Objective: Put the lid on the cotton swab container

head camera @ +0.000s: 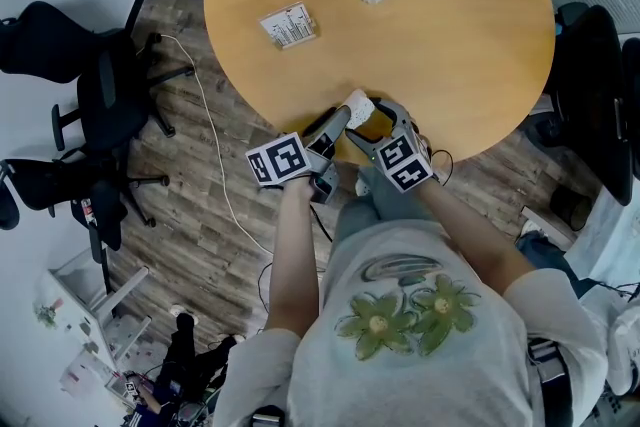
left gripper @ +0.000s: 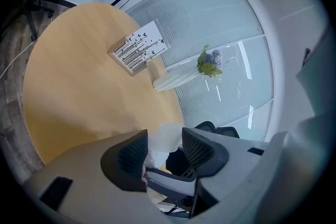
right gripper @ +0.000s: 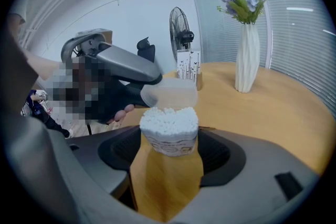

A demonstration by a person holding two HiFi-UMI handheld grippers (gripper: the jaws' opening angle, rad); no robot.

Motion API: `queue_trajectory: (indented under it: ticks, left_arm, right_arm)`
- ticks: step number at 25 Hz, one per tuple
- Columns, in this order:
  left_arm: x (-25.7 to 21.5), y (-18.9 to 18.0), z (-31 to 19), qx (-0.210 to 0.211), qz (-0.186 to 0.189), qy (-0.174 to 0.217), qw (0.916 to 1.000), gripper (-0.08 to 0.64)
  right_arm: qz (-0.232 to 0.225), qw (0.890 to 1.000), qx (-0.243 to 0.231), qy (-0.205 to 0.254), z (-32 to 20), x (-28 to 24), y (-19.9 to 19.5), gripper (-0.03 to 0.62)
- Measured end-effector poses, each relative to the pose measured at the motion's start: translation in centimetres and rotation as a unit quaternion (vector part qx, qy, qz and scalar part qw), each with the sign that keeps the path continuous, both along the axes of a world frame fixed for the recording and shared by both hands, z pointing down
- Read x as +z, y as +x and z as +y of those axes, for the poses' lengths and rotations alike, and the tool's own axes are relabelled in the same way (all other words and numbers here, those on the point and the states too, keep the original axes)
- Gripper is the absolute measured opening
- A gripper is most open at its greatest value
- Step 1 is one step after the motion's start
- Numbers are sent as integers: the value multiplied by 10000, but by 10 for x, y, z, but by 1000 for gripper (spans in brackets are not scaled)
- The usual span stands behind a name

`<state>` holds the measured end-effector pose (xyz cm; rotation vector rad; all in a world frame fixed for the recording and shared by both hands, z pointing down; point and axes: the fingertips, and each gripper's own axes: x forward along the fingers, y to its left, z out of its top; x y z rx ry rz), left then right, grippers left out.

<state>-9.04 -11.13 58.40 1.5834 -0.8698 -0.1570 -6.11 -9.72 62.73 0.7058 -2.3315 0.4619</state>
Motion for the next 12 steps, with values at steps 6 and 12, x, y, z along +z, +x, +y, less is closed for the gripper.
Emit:
queue_trajectory:
  ticks: [6,12]
  left_arm:
    - [0,2,2,162,-247,96,9995,193]
    - [0,3,4,307,-459,144,9984,193]
  right_arm:
    - [1,10000,-29,39,-1,-1,0,348]
    - [-2,10000,-39,35,0,-1,0,348]
